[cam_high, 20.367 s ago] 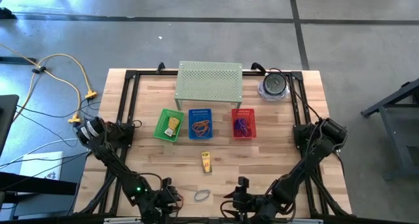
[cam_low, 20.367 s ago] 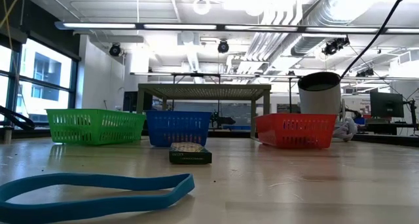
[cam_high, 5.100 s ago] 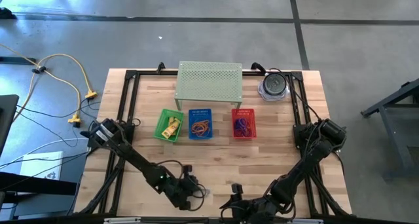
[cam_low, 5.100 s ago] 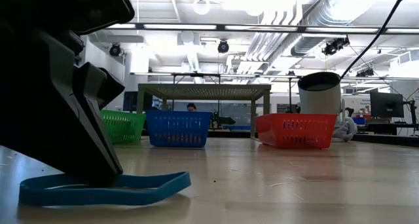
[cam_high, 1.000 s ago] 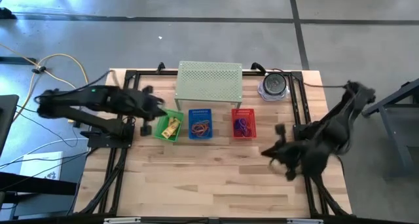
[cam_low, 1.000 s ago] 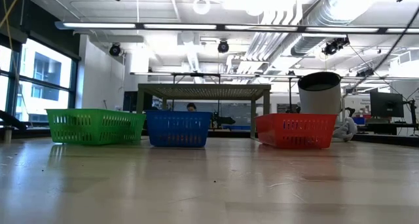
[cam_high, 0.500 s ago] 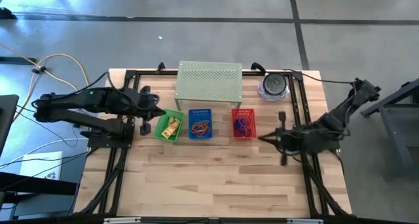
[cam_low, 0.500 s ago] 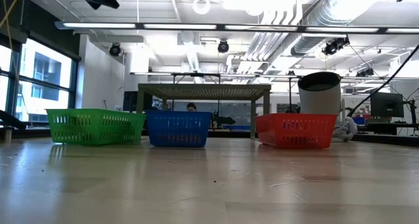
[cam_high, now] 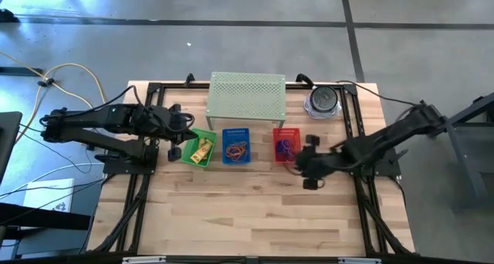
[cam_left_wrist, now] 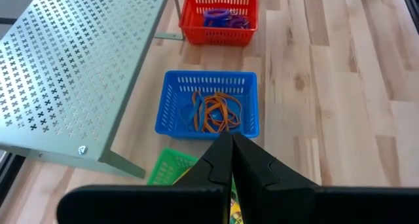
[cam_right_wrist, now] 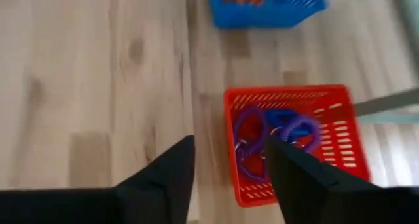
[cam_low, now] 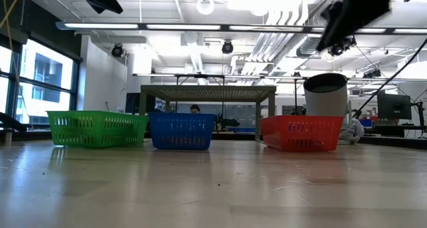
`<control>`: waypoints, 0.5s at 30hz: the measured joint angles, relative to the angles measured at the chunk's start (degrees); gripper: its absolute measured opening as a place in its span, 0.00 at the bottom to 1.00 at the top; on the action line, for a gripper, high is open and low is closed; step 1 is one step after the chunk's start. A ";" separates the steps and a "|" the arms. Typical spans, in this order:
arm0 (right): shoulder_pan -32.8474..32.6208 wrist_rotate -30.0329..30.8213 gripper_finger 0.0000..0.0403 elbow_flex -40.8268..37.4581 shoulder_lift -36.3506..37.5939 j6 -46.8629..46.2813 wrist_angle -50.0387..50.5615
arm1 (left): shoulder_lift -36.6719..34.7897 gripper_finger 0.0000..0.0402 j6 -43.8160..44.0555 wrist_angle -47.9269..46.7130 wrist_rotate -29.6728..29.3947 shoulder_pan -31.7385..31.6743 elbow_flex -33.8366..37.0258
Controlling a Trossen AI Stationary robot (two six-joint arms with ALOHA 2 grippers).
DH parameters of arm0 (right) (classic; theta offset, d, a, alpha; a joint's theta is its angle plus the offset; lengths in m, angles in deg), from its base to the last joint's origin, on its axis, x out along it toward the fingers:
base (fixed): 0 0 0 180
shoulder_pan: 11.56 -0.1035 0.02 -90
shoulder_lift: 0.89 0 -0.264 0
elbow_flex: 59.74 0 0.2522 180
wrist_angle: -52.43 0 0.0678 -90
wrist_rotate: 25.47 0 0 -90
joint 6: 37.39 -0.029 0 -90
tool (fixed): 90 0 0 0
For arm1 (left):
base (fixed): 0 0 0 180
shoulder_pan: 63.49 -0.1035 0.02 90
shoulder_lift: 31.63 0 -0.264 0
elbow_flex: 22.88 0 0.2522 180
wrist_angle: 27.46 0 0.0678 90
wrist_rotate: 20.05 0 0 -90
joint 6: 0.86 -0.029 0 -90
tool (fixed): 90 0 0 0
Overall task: Pick & Place Office Desk Supplies
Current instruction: Put the red bin on the shelf
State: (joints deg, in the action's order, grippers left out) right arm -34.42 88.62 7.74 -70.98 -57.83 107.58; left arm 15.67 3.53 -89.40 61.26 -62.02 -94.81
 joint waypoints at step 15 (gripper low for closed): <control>10.56 -11.26 0.45 -0.01 -18.65 7.22 0.42 | 0.07 0.00 4.09 -0.33 0.20 0.26 -0.04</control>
State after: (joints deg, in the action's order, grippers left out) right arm -23.86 77.36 7.74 -89.62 -50.62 108.00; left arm 15.74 7.62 -89.74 61.46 -61.76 -94.86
